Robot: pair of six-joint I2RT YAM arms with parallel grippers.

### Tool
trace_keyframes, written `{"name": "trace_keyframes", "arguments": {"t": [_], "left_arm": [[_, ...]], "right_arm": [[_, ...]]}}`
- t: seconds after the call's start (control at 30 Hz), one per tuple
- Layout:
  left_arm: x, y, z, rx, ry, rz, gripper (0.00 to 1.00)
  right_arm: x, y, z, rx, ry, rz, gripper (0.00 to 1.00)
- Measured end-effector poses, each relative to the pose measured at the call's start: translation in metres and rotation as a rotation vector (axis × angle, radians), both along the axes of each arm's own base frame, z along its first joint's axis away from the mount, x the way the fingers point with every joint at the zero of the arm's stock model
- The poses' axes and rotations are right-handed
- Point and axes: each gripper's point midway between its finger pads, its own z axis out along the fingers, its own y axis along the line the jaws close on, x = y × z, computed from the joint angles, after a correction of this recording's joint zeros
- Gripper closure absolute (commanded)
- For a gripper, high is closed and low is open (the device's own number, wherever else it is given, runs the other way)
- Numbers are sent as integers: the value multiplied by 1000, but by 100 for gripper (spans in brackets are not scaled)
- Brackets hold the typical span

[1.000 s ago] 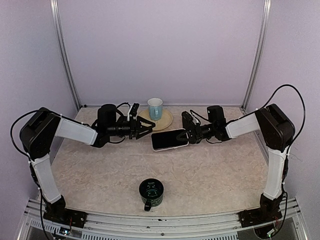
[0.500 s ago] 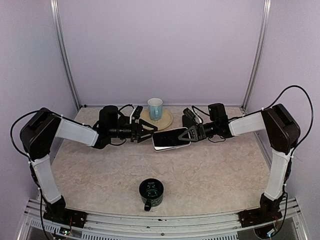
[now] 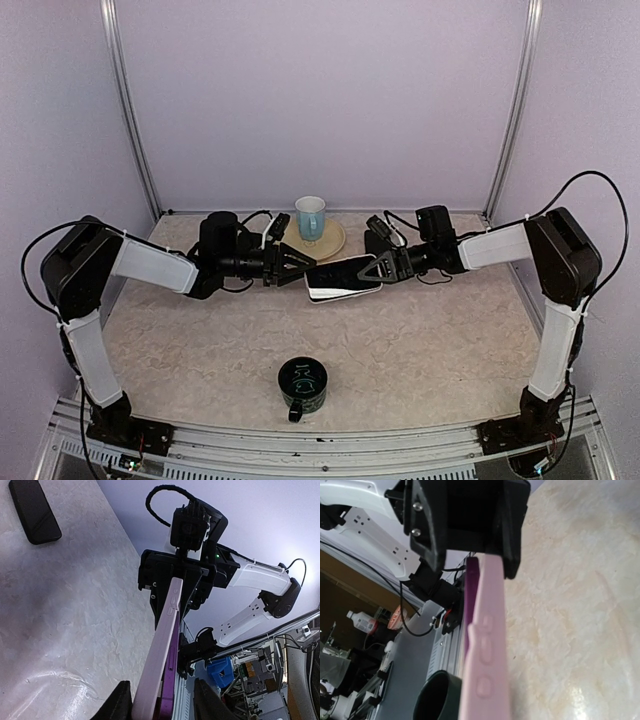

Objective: Put the phone into the phone case
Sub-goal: Press the corner of the phone case at the bottom left corner of the phone case.

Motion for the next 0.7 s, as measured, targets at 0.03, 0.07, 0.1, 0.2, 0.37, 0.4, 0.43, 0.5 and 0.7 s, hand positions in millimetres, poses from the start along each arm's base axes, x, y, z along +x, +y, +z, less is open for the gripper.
{"name": "trace_keyframes", "arguments": {"t": [0.03,0.07,0.1,0.2,0.37,0.4,0.43,0.5,0.7], "left_arm": [[0,0,0,0,2,-1,64],[0,0,0,0,2,-1,66],[0,0,0,0,2,-1,67],[0,0,-1,1,5,-1,72],[0,0,-4,2,14,-6,84],[-1,-1,-4,0,9,-9,86],[-2,-1,-3,-4,3,-15,89],[-2,-1,-3,-5,2,-17,95],[-3,-1,-3,-8,0,-24,100]], "right_arm": [[0,0,0,0,1,0,100],[0,0,0,1,1,1,100],[0,-1,0,2,1,2,100],[-1,-1,1,4,2,5,100],[-1,-1,0,2,10,8,100],[-2,-1,0,2,13,10,100],[-2,-1,0,2,14,12,100],[-3,-1,1,5,10,14,100],[-3,-2,1,6,-3,16,100]]}}
